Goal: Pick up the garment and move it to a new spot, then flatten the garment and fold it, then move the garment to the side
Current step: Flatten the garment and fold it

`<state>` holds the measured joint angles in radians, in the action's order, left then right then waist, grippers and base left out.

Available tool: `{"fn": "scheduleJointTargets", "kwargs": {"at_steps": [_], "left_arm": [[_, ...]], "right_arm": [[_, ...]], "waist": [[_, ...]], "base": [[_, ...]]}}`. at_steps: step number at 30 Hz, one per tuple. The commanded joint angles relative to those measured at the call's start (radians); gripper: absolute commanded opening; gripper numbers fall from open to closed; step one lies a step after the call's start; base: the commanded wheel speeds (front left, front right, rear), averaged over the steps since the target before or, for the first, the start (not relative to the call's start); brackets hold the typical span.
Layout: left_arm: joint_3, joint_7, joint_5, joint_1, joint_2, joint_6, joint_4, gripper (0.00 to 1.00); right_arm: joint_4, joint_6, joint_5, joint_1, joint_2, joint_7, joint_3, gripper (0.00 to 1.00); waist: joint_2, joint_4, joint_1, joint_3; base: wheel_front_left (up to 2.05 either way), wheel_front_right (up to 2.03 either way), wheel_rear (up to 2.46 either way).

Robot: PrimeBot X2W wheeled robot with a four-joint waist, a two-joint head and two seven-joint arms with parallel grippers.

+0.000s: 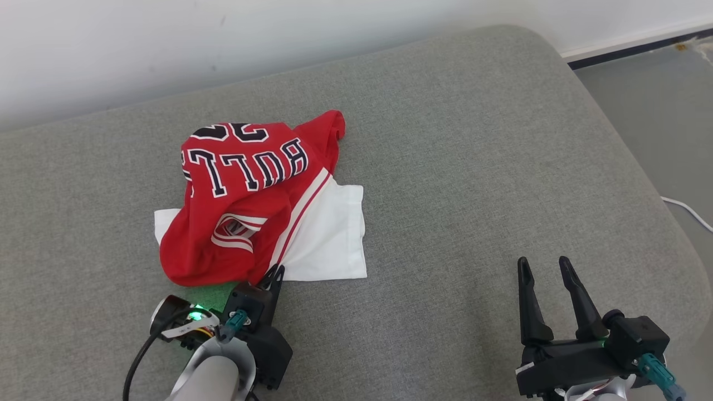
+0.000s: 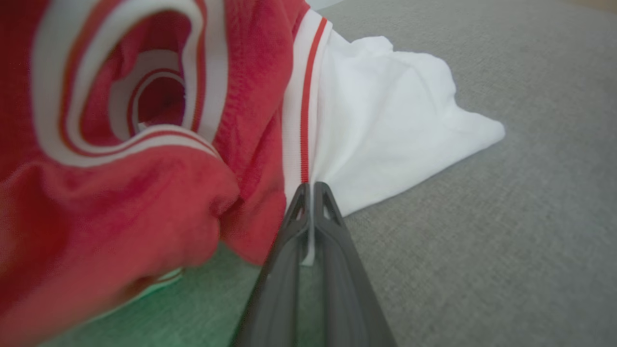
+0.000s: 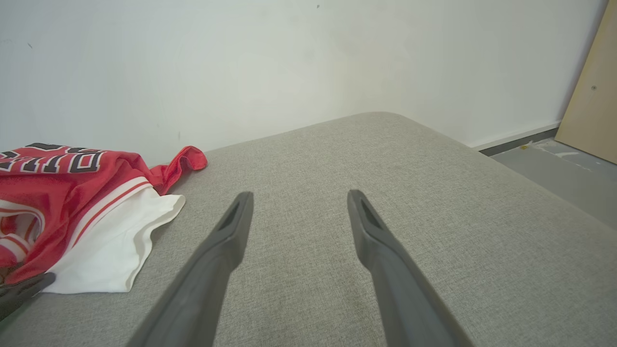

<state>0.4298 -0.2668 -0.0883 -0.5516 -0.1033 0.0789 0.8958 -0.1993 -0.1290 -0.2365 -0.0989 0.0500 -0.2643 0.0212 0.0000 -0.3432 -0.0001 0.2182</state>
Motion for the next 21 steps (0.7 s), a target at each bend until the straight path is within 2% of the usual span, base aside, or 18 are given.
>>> {"fn": "scheduleJointTargets", "kwargs": {"at_steps": [1,5,8,14,21], "left_arm": [[0.003,0.005,0.004,0.009,-0.004,0.001,0.022,0.00],[-0.004,0.004,-0.010,-0.003,0.005,0.007,-0.017,0.00],[-0.007,0.002,-0.018,-0.002,0.013,0.016,-0.102,0.00],[-0.020,0.002,-0.029,0.043,0.003,0.022,-0.293,0.00],[-0.030,0.009,-0.048,0.127,-0.045,0.024,-0.465,0.00]], "right_arm": [[-0.001,-0.003,0.002,0.013,0.001,-0.001,0.002,1.00],[-0.001,-0.003,0.006,0.024,0.001,-0.001,-0.006,1.00],[-0.002,-0.003,0.003,0.040,0.001,-0.001,-0.016,1.00],[-0.010,-0.003,0.004,0.077,0.001,-0.001,-0.035,1.00],[-0.006,-0.003,0.001,0.075,0.001,-0.001,-0.052,1.00]], "waist": [[0.0000,0.006,0.0001,-0.010],[0.0000,0.020,0.0001,-0.028],[0.0000,0.045,0.0001,-0.046],[0.0000,0.134,0.0001,-0.085],[0.0000,0.247,0.0001,-0.101]], "base": [[0.00,0.00,0.00],[0.00,0.00,0.00],[0.00,0.00,0.00],[0.00,0.00,0.00],[0.00,0.00,0.00]]}}
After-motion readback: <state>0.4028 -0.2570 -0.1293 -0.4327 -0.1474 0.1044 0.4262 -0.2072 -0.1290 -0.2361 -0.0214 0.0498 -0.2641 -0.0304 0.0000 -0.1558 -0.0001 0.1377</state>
